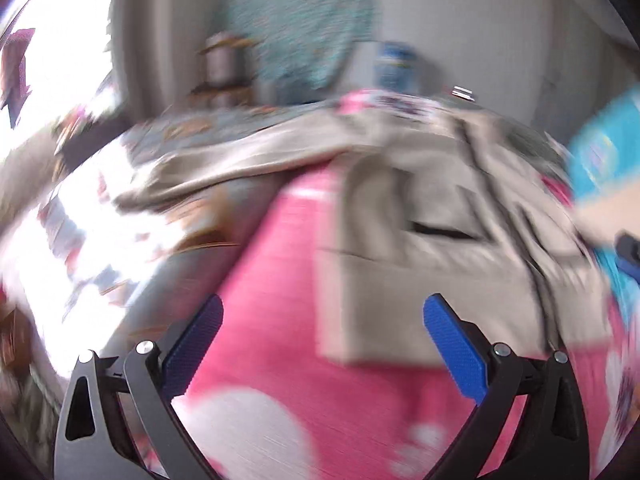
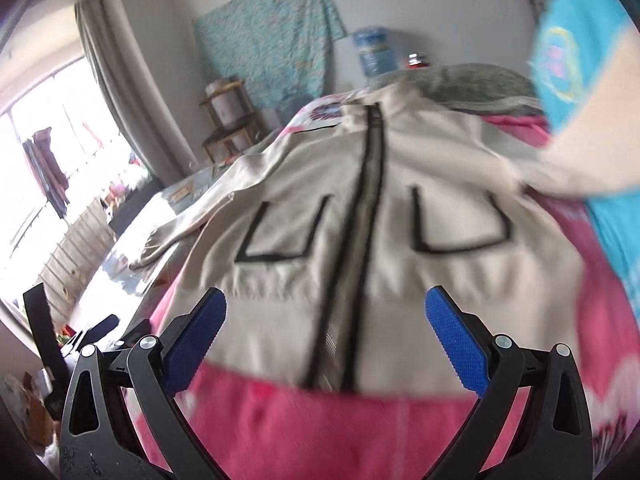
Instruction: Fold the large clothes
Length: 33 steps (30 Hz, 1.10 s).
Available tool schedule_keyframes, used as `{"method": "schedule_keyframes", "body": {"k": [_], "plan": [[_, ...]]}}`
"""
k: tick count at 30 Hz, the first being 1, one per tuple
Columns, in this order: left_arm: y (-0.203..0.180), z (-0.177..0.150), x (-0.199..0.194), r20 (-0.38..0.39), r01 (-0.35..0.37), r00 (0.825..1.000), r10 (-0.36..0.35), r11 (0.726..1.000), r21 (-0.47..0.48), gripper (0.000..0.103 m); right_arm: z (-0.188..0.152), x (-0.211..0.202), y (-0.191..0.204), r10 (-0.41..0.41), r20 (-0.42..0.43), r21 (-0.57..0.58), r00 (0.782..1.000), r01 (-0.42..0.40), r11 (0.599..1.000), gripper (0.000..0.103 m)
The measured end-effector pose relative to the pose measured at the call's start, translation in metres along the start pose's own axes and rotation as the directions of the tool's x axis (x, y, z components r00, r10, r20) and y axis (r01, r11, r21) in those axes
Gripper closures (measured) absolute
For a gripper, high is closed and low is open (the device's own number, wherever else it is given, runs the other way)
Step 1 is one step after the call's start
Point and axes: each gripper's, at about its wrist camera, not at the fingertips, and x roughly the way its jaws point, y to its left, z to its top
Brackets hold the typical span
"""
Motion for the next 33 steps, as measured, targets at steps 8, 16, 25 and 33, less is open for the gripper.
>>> {"method": "schedule_keyframes", "body": {"k": [8, 16, 25, 33], "plan": [[0.169, 0.075, 0.068, -0.073, -0.091, 0.995, 0.073, 0.955, -0.281, 0.007, 0.085, 0.159, 0.106, 0.226, -0.213, -0.108, 0.950, -0.253, 0.961, 0.025], [0.269, 0.100, 0.120, -0.037, 0.011, 0.998, -0.040, 0.816, -0.577, 0.037, 0.105, 0.279, 0.158, 0.250, -0.390, -0.073, 0.886, -0.300, 0.951, 0.065], [0.300, 0.095, 0.171, -0.027, 0.068, 0.990, -0.138, 0.637, -0.767, 0.069, 0.103, 0.330, 0.152, 0.134, -0.441, -0.165, 0.887, -0.228, 0.960, 0.099], [0.299, 0.125, 0.189, -0.047, -0.035, 0.999, 0.001, 0.693, -0.720, 0.069, 0.093, 0.320, 0.126, 0.195, -0.456, -0.105, 0.868, -0.270, 0.957, 0.103]]}}
